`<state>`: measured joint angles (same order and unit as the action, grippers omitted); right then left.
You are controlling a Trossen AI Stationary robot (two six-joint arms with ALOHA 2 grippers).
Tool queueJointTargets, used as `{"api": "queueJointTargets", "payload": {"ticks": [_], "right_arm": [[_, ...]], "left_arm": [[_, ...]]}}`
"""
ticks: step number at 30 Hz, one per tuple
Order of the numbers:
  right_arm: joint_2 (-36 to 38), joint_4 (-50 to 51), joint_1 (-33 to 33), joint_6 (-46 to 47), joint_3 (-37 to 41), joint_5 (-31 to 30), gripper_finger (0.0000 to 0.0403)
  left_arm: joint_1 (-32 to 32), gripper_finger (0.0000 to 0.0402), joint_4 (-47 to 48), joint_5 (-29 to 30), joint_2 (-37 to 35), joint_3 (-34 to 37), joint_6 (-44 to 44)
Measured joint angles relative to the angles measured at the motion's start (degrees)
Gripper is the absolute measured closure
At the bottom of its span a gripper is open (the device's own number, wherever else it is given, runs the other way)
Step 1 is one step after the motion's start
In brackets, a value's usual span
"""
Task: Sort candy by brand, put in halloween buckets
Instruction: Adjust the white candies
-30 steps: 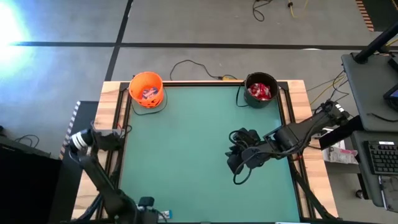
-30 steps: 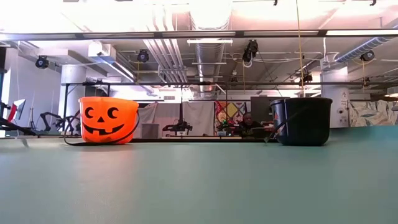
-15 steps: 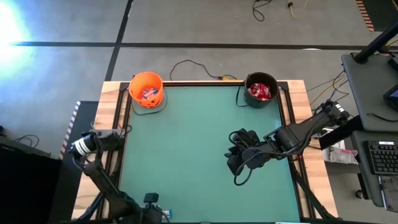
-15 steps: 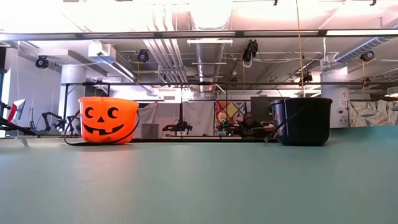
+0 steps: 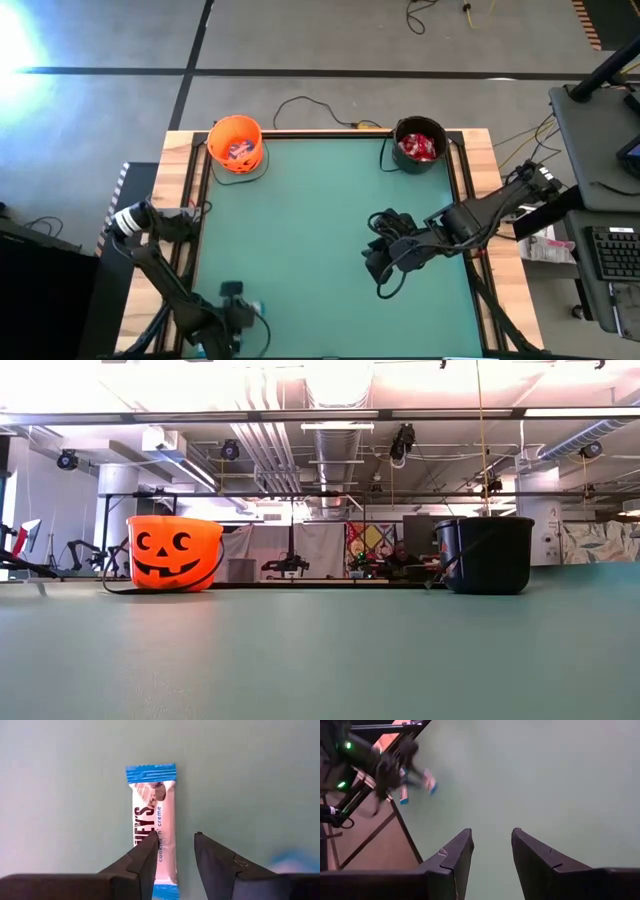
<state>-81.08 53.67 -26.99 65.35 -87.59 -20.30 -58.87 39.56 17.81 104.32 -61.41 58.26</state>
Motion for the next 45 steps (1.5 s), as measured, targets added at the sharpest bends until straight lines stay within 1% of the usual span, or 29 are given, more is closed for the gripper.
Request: {"api": "queueJointTargets", "payload": {"ticks": [2, 4, 5, 7, 11, 14, 17, 21, 23, 26, 32, 34, 35, 37, 41, 43, 45], "right_arm": [[0.0, 0.0, 0.0, -0.7, 0.0, -0.1, 0.0274], [0.0, 0.0, -0.1, -1.7, 0.0, -0.1, 0.0277], [0.0, 0.0, -0.1, -2.0, 0.0, -0.1, 0.0278], [0.0, 0.0, -0.1, -2.5, 0.0, -0.2, 0.028], [0.0, 0.0, -0.1, -3.7, 0.0, -0.3, 0.0279], [-0.1, 0.0, -0.1, -4.8, 0.0, -0.7, 0.0277], [-0.5, 0.0, -0.1, -6.3, 0.1, -0.7, 0.0275], [-1.4, 0.0, -0.1, -6.2, 0.1, -0.7, 0.0278], [-2.0, 0.0, -0.1, -6.0, 0.1, -0.7, 0.028], [-3.0, 0.0, -0.3, -5.9, 0.1, -0.4, 0.0279], [-4.4, 0.1, -0.3, -5.9, 0.1, -0.1, 0.0272], [-4.6, 0.0, -0.3, -5.9, 0.1, 0.0, 0.027], [-4.7, 0.0, -0.3, -5.8, 0.1, 0.0, 0.027], [-4.7, 0.0, -0.3, -5.8, 0.1, 0.0, 0.0272], [-4.8, 0.0, -0.3, -5.0, 0.1, 0.0, 0.0276], [-5.1, 0.0, -0.3, -4.9, 0.1, -0.1, 0.0278], [-5.5, 0.0, -0.3, -5.5, 0.1, -0.2, 0.0277]], "left_arm": [[0.0, 0.0286, 10.3, -1.0, -1.2, 0.3, 4.3], [0.0, 0.0286, 15.5, -1.8, -3.4, 0.4, 8.1], [-0.2, 0.0286, 15.5, -2.4, -5.0, 0.3, 8.5], [-1.1, 0.0287, 12.2, -3.6, -7.4, 0.2, 7.2], [-2.9, 0.0287, 2.3, -9.7, -8.8, 0.1, 4.7], [-4.1, 0.0287, -1.9, -14.5, -7.2, 0.1, 3.8], [-4.5, 0.0287, -3.9, -16.0, -4.9, 0.2, 4.2], [-4.4, 0.0288, -8.6, -16.0, -1.7, 0.1, 2.6], [-4.1, 0.0288, -9.0, -16.5, -0.7, -0.2, 1.2], [-3.4, 0.0288, -6.9, -16.7, 0.1, -0.3, 0.2], [-1.0, 0.0288, 7.9, -11.6, -1.3, 0.0, -1.8], [-0.4, 0.0288, 13.7, -11.8, -2.4, 0.5, -0.8], [-0.4, 0.0288, 14.8, -12.4, -3.2, 0.6, 0.5], [-0.7, 0.0288, 13.6, -14.6, -6.1, 0.3, 3.1], [-4.7, 0.0288, 6.8, -21.7, -9.7, 0.2, 7.3], [-6.9, 0.0288, 5.1, -23.5, -10.3, 0.1, 10.4], [-8.5, 0.0288, 5.3, -24.1, -9.7, 0.1, 13.4]]}}
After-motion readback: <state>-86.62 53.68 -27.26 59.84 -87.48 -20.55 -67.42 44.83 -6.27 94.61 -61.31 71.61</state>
